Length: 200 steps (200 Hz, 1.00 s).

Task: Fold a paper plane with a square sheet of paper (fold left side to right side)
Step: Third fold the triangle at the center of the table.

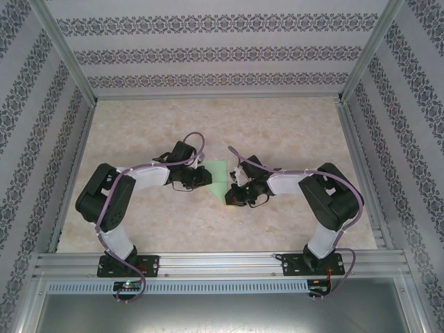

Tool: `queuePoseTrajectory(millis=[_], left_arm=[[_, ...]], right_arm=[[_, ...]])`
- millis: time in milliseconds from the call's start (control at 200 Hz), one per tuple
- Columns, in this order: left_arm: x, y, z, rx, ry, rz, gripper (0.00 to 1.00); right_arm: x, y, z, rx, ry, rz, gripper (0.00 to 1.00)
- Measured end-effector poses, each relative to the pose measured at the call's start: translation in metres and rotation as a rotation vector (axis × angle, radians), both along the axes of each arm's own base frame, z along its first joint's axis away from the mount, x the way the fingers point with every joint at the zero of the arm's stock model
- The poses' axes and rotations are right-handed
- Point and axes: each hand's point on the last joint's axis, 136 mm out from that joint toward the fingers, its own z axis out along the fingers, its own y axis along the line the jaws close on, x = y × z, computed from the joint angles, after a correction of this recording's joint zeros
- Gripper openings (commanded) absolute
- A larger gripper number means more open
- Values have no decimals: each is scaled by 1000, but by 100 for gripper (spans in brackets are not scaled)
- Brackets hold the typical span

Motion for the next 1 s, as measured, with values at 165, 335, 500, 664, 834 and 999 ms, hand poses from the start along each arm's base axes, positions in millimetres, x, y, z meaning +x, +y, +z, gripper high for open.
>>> queuePoseTrajectory(millis=[165,335,500,664,834,999], left_arm=[[-9,-13,17,-20,-54,-49,17],[-32,-31,9,-24,-51,-117,15],[-35,-43,2,-33,-61,-146,14],[-33,-45,-12,-24,-48,-147,14],[-35,-46,-24,-13,-30,-151,13],[-34,-45,-30,-7,-32,-148,12]], right_arm=[[0,0,0,-5,0,2,0],[0,0,0,-5,0,2,0],[0,0,-1,-10,4,2,0],[1,-1,-1,-13,5,3,0],[1,-1,-1,-24,9,3,0],[1,-1,-1,-34,7,7,0]])
